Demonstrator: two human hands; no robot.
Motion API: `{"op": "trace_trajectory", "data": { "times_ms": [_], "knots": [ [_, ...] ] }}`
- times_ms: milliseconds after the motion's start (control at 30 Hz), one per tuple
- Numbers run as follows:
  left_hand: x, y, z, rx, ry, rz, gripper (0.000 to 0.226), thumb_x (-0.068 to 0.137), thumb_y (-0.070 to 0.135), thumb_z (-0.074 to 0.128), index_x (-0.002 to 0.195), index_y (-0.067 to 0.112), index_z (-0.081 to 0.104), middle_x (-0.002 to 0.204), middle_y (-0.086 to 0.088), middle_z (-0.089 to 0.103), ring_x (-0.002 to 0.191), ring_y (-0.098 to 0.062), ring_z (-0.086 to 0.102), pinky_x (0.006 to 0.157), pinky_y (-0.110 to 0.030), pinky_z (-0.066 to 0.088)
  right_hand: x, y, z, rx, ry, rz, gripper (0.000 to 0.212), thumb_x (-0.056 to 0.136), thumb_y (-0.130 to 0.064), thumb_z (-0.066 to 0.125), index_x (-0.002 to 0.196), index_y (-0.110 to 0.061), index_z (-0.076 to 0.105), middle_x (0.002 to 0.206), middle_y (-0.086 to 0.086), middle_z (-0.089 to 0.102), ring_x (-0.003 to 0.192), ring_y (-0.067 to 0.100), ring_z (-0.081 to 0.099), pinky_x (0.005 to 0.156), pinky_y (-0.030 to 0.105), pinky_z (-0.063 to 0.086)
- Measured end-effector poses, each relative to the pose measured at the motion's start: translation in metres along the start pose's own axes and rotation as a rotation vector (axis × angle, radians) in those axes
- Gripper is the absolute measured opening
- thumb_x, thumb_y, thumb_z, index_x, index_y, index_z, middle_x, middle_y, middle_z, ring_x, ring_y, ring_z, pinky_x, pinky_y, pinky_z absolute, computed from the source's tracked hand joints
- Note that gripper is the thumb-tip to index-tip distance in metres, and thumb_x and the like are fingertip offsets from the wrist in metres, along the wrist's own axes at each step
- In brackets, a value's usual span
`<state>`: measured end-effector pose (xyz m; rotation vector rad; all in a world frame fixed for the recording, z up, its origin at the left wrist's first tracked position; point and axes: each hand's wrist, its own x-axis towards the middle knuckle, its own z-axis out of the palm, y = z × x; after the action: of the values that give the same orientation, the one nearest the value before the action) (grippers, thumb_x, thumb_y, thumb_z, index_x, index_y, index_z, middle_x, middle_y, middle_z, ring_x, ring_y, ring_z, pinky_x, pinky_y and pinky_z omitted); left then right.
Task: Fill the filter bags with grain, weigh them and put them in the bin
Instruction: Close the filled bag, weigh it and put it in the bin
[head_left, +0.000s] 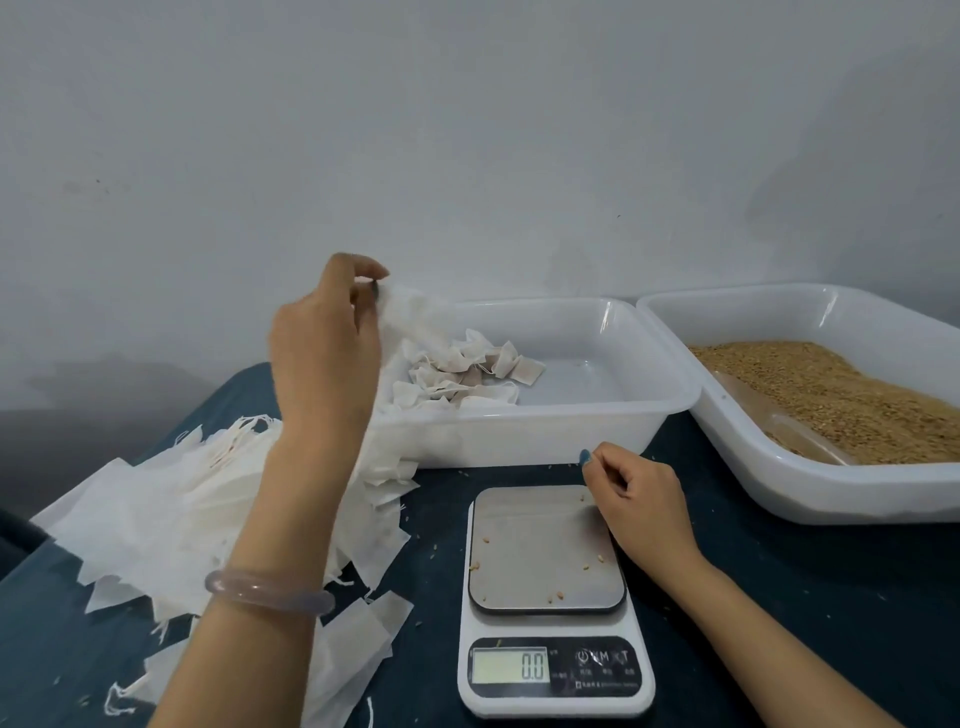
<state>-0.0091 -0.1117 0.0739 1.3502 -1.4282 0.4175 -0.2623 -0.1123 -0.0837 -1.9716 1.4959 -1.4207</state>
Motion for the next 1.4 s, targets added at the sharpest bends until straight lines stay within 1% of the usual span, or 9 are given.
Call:
{"op": "trace_trajectory", "data": {
  "times_ms": [100,200,367,500,600,733,1133,1267,1400],
  "knots": [
    [-0.016,0.015,0.02,-0.478,-0.217,-0.256,0.021,0.097,0.007,0.055,0.099,0.023,0.068,0.085,0.001,0.073,0.056,-0.006,0.059,0.055,-0.022,0.051,0.002,-0.004,-0.002,0.088,0.004,0.017,0.04,0.093,-0.038,0.053,0.055,-0.029,0.041,0.048,-0.008,0.041,0.047,0.007,0.034,0.051,0.029,0.031],
    [-0.046,0.025,0.043,-0.768,-0.419,-0.501,0.027,0.097,0.001,0.054,0.095,0.022,0.07,0.076,-0.006,0.072,0.052,-0.012,0.061,0.049,-0.024,0.053,0.004,-0.012,-0.005,0.303,-0.015,0.04,0.044,0.096,-0.043,0.044,0.059,-0.023,0.057,0.052,-0.006,0.05,0.049,0.005,0.04,0.054,0.024,0.035],
    [-0.093,0.023,0.069,-0.76,-0.558,-0.552,0.024,0.097,0.004,0.055,0.097,0.023,0.07,0.06,-0.003,0.063,0.049,-0.013,0.052,0.052,-0.028,0.049,0.008,-0.017,-0.009,0.506,-0.053,0.148,0.075,0.092,-0.065,0.026,0.081,-0.004,0.068,0.063,0.011,0.062,0.055,0.011,0.048,0.057,0.018,0.039],
    [-0.107,0.022,0.072,-0.79,-0.599,-0.578,0.017,0.097,0.008,0.057,0.098,0.02,0.07,0.065,0.005,0.068,0.052,-0.006,0.057,0.05,-0.021,0.047,0.007,-0.019,-0.009,0.416,-0.054,0.103,0.044,0.095,-0.052,0.048,0.064,-0.022,0.057,0.057,-0.007,0.05,0.054,0.003,0.045,0.055,0.019,0.037],
    [-0.108,0.02,0.069,-0.872,-0.637,-0.621,0.01,0.098,0.023,0.061,0.104,0.017,0.067,0.075,-0.009,0.073,0.064,-0.013,0.067,0.054,-0.023,0.053,0.007,-0.017,-0.008,0.314,-0.028,0.061,0.039,0.091,-0.047,0.051,0.074,-0.013,0.062,0.059,-0.009,0.053,0.054,0.001,0.046,0.051,0.015,0.035],
    [-0.109,0.022,0.061,-0.922,-0.779,-0.707,0.047,0.08,0.051,0.068,0.113,0.019,0.06,0.082,-0.011,0.076,0.074,-0.023,0.074,0.059,-0.029,0.059,0.007,-0.019,-0.009,0.324,0.062,0.089,0.042,0.092,-0.046,0.051,0.073,-0.01,0.06,0.059,-0.005,0.054,0.054,0.008,0.048,0.052,0.027,0.039],
    [-0.113,0.021,0.056,-0.939,-0.786,-0.484,0.028,0.089,0.007,0.072,0.108,0.011,0.051,0.077,-0.01,0.074,0.068,-0.023,0.072,0.061,-0.028,0.057,0.007,-0.019,-0.01,0.37,0.144,0.127,0.045,0.095,-0.046,0.047,0.052,-0.035,0.05,0.042,-0.011,0.043,0.041,0.003,0.04,0.045,0.014,0.033],
    [-0.114,0.018,0.055,-0.917,-0.782,-0.362,0.033,0.089,0.007,0.072,0.096,0.031,0.05,0.071,-0.004,0.069,0.065,-0.024,0.071,0.062,-0.029,0.056,0.01,-0.016,-0.013,0.4,0.169,0.188,0.05,0.093,-0.051,0.046,0.053,-0.021,0.049,0.042,-0.007,0.042,0.04,0.003,0.038,0.044,0.016,0.032],
    [-0.115,0.015,0.052,-0.898,-0.831,-0.265,0.017,0.093,0.007,0.067,0.101,0.021,0.06,0.08,-0.015,0.069,0.067,-0.023,0.071,0.065,-0.03,0.055,0.011,-0.015,-0.013,0.431,0.181,0.219,0.055,0.096,-0.046,0.048,0.052,-0.014,0.038,0.042,-0.007,0.037,0.039,0.003,0.035,0.042,0.016,0.032]
  ]
}}
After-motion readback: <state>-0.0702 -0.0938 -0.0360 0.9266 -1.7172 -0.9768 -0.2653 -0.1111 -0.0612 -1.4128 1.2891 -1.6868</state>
